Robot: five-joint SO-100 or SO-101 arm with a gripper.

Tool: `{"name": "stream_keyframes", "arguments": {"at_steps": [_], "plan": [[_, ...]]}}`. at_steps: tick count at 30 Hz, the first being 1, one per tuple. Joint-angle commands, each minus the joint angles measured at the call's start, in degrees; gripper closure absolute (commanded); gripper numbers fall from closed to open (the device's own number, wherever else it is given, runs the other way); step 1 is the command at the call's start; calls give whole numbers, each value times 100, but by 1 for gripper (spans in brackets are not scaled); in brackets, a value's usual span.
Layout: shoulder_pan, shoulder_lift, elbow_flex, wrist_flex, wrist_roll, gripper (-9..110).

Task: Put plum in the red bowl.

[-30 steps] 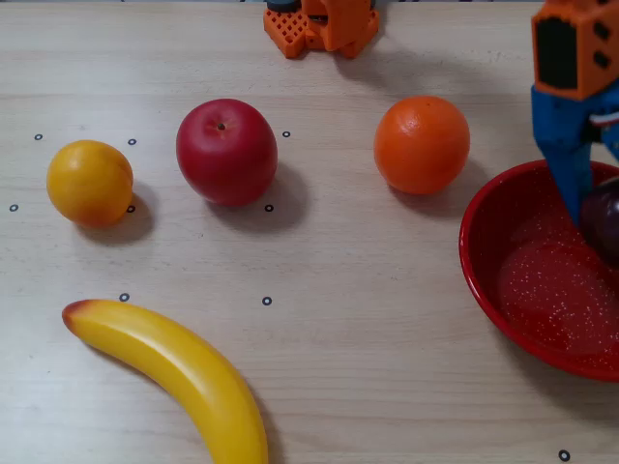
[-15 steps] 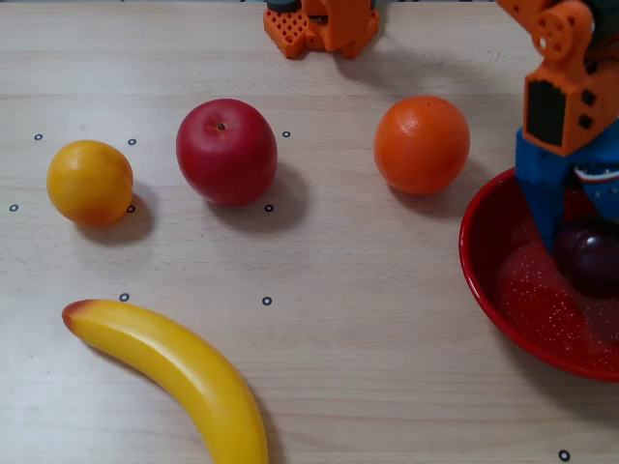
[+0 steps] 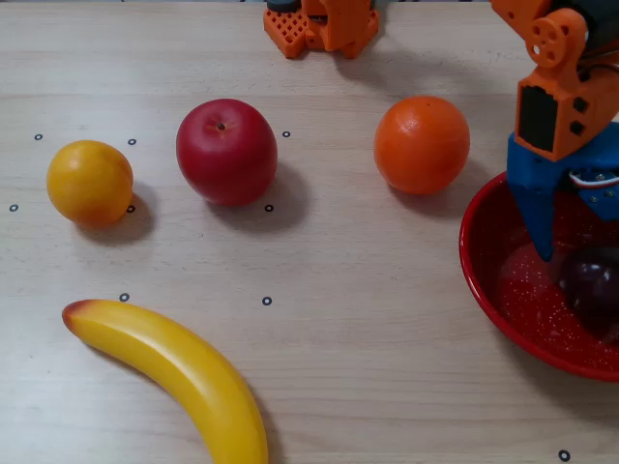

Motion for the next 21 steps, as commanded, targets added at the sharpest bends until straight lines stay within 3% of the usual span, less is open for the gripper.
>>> {"name": "stream_keyframes", "arguments": {"at_steps": [1,21], "plan": [[149,545,-492,79,-132,62],[448,2188,-334,721,-26,76]]}}
